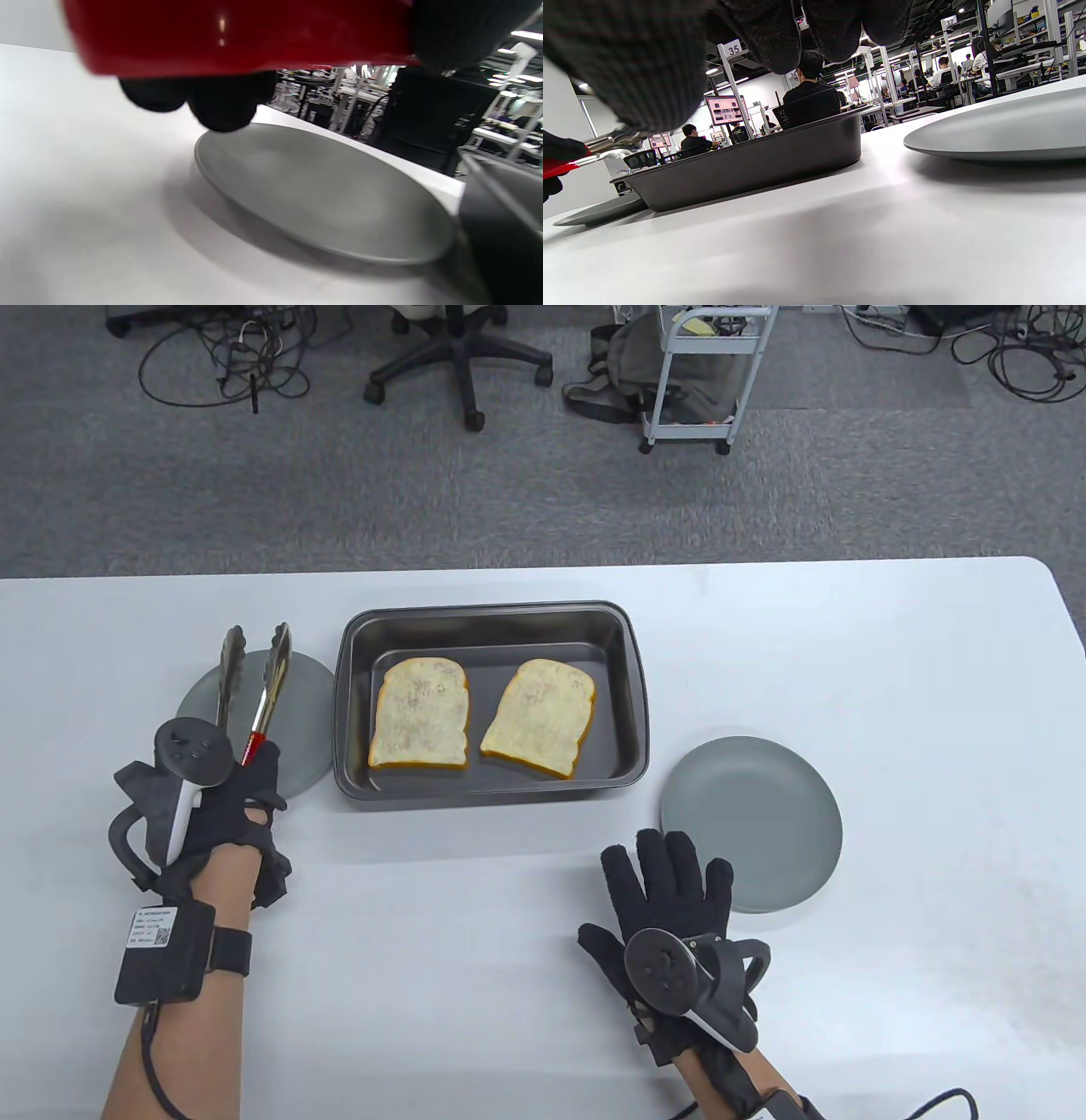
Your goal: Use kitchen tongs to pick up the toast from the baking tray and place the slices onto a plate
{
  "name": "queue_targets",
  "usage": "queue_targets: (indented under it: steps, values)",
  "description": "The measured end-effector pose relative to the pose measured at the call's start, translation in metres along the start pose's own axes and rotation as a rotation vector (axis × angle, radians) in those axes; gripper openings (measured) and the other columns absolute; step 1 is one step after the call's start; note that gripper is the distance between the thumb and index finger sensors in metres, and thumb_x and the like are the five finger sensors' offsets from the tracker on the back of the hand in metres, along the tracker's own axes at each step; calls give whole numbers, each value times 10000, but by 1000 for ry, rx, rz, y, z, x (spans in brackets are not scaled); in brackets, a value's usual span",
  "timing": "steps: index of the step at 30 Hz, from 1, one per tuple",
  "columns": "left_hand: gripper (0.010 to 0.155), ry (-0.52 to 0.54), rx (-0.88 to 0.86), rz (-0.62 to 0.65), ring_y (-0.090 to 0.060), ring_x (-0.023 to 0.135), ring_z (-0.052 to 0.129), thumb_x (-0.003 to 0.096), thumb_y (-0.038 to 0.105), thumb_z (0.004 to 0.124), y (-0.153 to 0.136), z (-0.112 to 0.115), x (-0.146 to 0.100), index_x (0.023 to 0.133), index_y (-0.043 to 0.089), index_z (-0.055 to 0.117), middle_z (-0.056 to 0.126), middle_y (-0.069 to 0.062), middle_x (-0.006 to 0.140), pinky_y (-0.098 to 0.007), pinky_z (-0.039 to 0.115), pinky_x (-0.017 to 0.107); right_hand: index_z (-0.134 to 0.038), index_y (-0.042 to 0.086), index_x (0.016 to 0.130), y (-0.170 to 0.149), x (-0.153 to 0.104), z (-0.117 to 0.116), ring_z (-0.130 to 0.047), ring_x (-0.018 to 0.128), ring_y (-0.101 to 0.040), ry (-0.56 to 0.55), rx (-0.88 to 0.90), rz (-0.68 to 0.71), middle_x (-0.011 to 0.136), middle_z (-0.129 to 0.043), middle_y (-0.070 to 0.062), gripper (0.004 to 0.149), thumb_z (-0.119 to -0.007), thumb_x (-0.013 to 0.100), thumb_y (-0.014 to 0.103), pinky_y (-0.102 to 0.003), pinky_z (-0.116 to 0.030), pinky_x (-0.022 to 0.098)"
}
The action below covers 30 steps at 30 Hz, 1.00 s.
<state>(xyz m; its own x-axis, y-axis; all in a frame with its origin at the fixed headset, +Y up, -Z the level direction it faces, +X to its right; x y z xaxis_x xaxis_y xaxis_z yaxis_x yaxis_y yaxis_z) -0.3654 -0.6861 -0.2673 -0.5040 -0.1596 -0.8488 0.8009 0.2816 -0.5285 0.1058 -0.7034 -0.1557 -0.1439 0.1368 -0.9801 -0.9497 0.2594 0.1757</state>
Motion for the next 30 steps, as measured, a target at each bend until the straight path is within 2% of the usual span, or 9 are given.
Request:
queue_targets:
  steps: [4, 9, 14, 21, 30]
  values:
    - [829, 15, -56, 66, -359, 595, 1104, 433, 659, 760, 3, -10, -14, 989, 61, 621, 956, -224, 875, -442, 963, 424, -563, 241, 1065, -1, -1, 1, -507, 1090, -455, -8, 8, 0, 1160, -528, -152, 873, -870, 337, 612, -774, -384, 725]
    - [831, -1, -70, 136, -295, 506, 1110, 433, 663, 751, 8, -13, -35, 985, 55, 624, 977, -188, 810, -408, 965, 376, -552, 237, 1067, -1, -1, 1, -511, 1088, -455, -6, 10, 3, 1157, -533, -153, 880, -869, 337, 612, -773, -386, 726]
    - [835, -40, -48, 175, -295, 493, 1076, 417, 649, 750, 12, -8, -55, 999, 67, 607, 959, -161, 808, -409, 937, 381, -523, 223, 1071, 2, -2, 1, -514, 1088, -455, -6, -11, 12, 1159, -526, -154, 905, -880, 331, 603, -772, -390, 727]
    - [846, -48, -102, 210, -289, 470, 1079, 402, 656, 755, 4, 8, -81, 998, 72, 616, 968, -158, 799, -399, 941, 365, -524, 222, 1069, 5, -4, 0, -526, 1084, -453, -7, -13, 31, 1155, -533, -155, 905, -880, 330, 604, -770, -398, 726]
    - [857, -2, -145, 265, -296, 468, 1072, 411, 677, 747, -6, 20, -99, 1002, 71, 615, 965, -160, 800, -393, 938, 362, -532, 222, 1068, 4, -4, -1, -535, 1081, -451, 7, -5, 24, 1150, -543, -156, 897, -874, 332, 607, -767, -407, 725]
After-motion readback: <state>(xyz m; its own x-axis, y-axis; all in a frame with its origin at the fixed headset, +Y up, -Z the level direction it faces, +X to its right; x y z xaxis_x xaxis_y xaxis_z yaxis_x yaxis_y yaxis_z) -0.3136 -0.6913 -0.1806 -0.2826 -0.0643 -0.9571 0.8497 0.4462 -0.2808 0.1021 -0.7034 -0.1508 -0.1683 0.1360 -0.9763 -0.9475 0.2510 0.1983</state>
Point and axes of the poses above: the tracker on the back of each hand, its own y axis roughly to the thumb side, its own x axis roughly from the wrist to the fingertips, z = x × y, the point moved 5 cm from there along x, roughly from the wrist to the fingertips
